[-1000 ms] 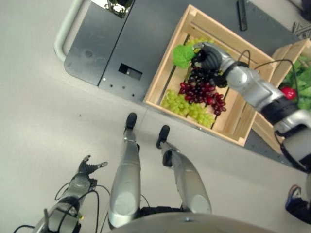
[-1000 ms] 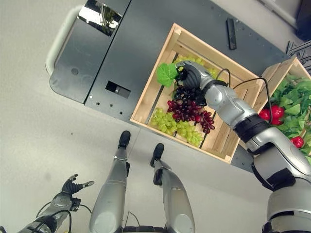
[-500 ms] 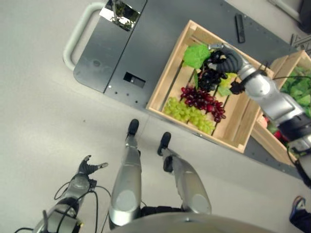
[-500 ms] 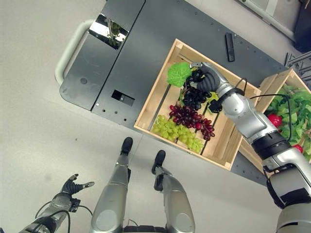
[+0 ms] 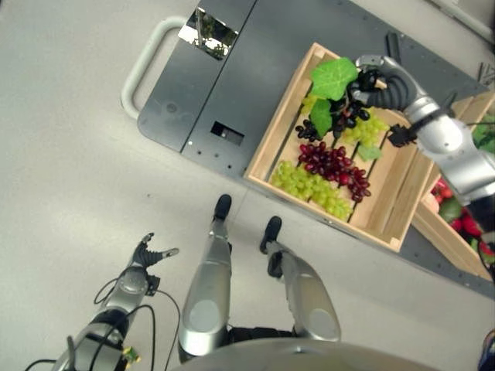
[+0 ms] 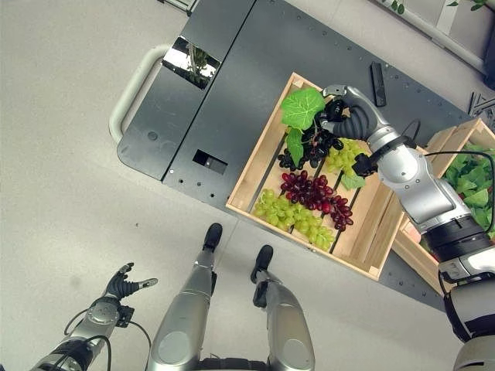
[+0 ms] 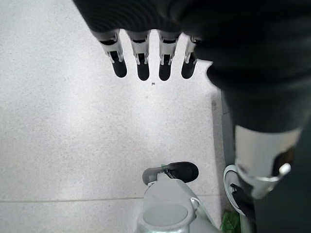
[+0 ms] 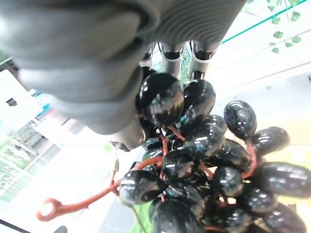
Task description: Pick up the fruits from the basket on one side to the basket on the other side
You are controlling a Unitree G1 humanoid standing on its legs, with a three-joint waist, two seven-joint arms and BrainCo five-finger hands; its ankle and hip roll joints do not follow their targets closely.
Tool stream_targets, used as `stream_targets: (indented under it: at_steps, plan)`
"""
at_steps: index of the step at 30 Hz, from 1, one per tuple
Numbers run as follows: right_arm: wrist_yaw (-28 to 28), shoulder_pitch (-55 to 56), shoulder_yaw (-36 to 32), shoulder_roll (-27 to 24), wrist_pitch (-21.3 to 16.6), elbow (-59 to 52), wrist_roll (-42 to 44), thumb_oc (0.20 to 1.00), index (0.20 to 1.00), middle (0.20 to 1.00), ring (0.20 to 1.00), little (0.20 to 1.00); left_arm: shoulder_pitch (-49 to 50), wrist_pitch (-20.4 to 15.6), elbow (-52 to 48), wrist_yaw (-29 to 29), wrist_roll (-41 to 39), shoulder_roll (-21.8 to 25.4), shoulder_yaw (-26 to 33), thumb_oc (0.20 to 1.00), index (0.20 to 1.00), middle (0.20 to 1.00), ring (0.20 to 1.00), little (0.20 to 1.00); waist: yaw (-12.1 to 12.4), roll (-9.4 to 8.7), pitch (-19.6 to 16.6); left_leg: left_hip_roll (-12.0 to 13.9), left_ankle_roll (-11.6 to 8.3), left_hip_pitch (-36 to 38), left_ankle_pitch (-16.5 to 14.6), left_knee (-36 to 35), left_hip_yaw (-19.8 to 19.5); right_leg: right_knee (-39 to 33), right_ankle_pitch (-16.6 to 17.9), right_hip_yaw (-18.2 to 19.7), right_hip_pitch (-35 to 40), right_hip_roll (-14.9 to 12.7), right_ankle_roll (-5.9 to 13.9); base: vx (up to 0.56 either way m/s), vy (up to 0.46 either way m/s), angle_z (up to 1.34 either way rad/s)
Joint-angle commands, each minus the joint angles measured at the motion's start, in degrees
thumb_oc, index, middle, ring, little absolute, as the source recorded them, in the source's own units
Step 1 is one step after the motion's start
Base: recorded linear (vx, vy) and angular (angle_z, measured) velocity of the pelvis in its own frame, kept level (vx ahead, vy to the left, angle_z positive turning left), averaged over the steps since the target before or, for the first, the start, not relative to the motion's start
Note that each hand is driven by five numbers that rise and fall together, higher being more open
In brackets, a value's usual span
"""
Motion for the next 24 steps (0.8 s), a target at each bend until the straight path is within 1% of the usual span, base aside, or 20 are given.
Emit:
stream_targets:
  at_steps: [1, 3, 8, 12, 13, 16, 17, 21, 24]
  plan:
    - [-0.78, 1.22, -3.23, -2.91, -3.87, -4.19, 3.04, 0.2, 0.2, 0.2, 0.2, 0.2, 4.43, -1.29, -0.32, 1.04, 3.01, 0.42, 0.62, 1.0, 1.0, 1.0, 1.0, 1.0, -0.76, 0.01, -7.42, -1.57, 1.94, -0.62, -1.53, 2.27, 2.26, 2.06, 4.51, 0.13, -2.3, -1.6, 4.09, 0.0, 0.0, 0.0]
    - [-0.63, 1.17, -3.4, -3.33, -3.97, -4.08, 3.76, 0.2, 0.2, 0.2, 0.2, 0.2, 4.5, -1.69, -1.61, 1.3, 3.2, 0.77, 0.76, 1.0, 1.0, 1.0, 1.0, 1.0, -0.7, -0.1, -7.83, -1.56, 1.89, -0.45, -1.59, 2.32, 2.3, 1.91, 4.42, 0.15, -1.92, -1.59, 4.08, 0.0, 0.0, 0.0]
    - [-0.36, 2.52, -4.79, -4.59, -4.09, -4.02, 5.16, 0.2, 0.2, 0.2, 0.2, 0.2, 5.37, -3.05, -8.62, 1.04, 1.0, 1.65, 1.46, 1.0, 1.0, 1.0, 1.0, 1.0, -0.82, -0.37, -9.12, -1.59, 1.96, 0.37, -1.78, 2.05, 2.12, 1.2, 4.61, -0.04, -0.84, -1.74, 4.19, 0.0, 0.0, 0.0]
    - [-0.29, 4.13, -5.93, -4.6, -4.22, -3.94, 5.81, 0.2, 0.2, 0.2, 0.2, 0.2, 6.01, -3.69, -12.82, 1.09, 1.2, 2.64, 1.46, 1.0, 1.0, 1.0, 1.0, 1.0, -0.91, -0.41, -9.82, -1.59, 1.94, 0.94, -1.86, 1.67, 2.0, 0.92, 4.65, -0.11, -0.23, -1.82, 4.27, 0.0, 0.0, 0.0]
    - [-0.11, 4.74, -6.36, -4.85, -4.15, -3.83, 5.92, 0.2, 0.2, 0.2, 0.2, 0.2, 6.8, -4.16, -16.51, 0.83, 1.84, 3.69, 1.42, 1.0, 1.0, 1.0, 1.0, 1.0, -0.9, -0.33, -10.24, -1.59, 2.01, 1.18, -1.99, 1.56, 1.98, 0.78, 4.63, -0.1, 0.12, -1.91, 4.34, 0.0, 0.0, 0.0]
    - [0.0, 5.05, -6.56, -4.82, -4.1, -3.65, 6.01, 0.2, 0.2, 0.2, 0.2, 0.2, 7.13, -4.35, -17.73, 0.86, 2.06, 4.25, 1.66, 1.0, 1.0, 1.0, 1.0, 1.0, -0.84, -0.3, -10.44, -1.63, 2.05, 1.32, -2.06, 1.57, 2.0, 0.74, 4.63, -0.06, 0.24, -1.93, 4.36, 0.0, 0.0, 0.0]
    - [0.09, 5.66, -6.97, -4.96, -3.97, -2.68, 6.37, 0.2, 0.2, 0.2, 0.2, 0.2, 8.25, -5.13, -21.75, 0.79, 1.32, 5.6, 2.82, 1.0, 1.0, 1.0, 1.0, 1.0, -0.68, -0.18, -11.07, -1.61, 2.22, 1.97, -2.37, 1.46, 2.13, 0.69, 4.47, -0.08, 0.67, -2.0, 4.44, 0.0, 0.0, 0.0]
    - [0.39, 6.47, -7.5, -4.9, -4.04, -2.11, 6.5, 0.2, 0.2, 0.2, 0.2, 0.2, 9.82, -5.63, -24.25, 0.52, 0.12, 6.61, 4.53, 1.0, 1.0, 1.0, 1.0, 1.0, -0.67, -0.05, -11.66, -1.7, 2.23, 2.73, -2.66, 1.37, 2.18, 0.41, 4.45, 0.14, 1.3, -1.99, 4.55, 0.01, 0.004, 0.0]
    - [1.05, 7.53, -7.87, -5.08, -4.04, -1.81, 7.14, 0.2, 0.2, 0.2, 0.2, 0.2, 11.42, -6.48, -29.16, -0.4, -1.63, 8.44, 6.29, 1.0, 1.0, 1.0, 1.0, 1.0, -0.56, 0.09, -12.33, -1.72, 2.27, 3.29, -2.94, 1.3, 2.25, 0.21, 4.41, 0.25, 1.9, -2.05, 4.61, 0.02, 0.008, 0.01]
